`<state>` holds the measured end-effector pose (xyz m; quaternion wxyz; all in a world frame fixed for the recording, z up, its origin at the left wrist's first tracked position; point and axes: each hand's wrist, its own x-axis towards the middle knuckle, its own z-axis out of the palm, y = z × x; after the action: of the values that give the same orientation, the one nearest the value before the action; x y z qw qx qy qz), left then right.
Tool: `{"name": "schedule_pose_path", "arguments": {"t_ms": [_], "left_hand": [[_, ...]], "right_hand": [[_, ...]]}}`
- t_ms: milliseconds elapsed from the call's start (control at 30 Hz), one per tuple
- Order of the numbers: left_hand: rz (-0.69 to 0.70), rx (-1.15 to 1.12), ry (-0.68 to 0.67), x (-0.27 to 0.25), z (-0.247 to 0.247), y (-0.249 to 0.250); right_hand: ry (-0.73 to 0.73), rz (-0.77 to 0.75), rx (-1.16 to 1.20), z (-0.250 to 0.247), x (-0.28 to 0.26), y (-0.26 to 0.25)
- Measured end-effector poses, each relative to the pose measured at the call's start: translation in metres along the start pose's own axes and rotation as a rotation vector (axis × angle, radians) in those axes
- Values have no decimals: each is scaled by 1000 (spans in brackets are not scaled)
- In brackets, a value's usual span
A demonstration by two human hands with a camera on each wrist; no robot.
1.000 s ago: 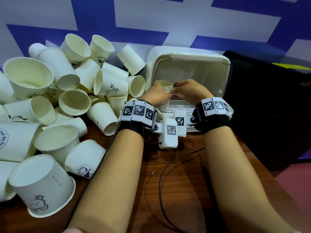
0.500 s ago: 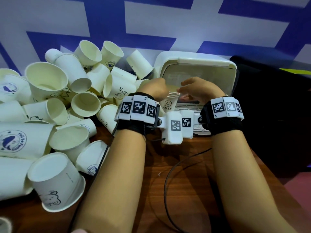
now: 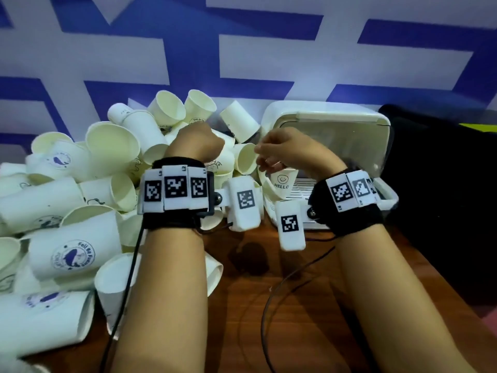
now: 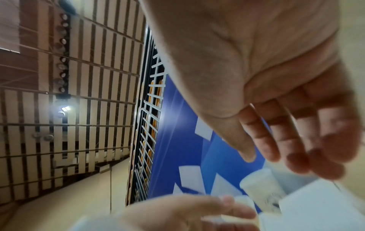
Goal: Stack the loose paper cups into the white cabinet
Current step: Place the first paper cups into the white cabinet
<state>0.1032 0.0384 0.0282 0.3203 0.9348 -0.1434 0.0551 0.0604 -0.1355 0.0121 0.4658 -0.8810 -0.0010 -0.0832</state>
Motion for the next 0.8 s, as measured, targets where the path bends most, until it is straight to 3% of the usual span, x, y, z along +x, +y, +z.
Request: {"name": "schedule_pose_path", "arguments": {"t_ms": [233,533,800], "left_hand": [[-90,115,5,5,4,-9],[-186,42,78,13,12,-20],[-76,64,139,28,17,-27]], "right_hand": [[44,-86,-39,48,12,0],[26,-104,-16,66,11,5],[30,-96,43,72,14,9]]}}
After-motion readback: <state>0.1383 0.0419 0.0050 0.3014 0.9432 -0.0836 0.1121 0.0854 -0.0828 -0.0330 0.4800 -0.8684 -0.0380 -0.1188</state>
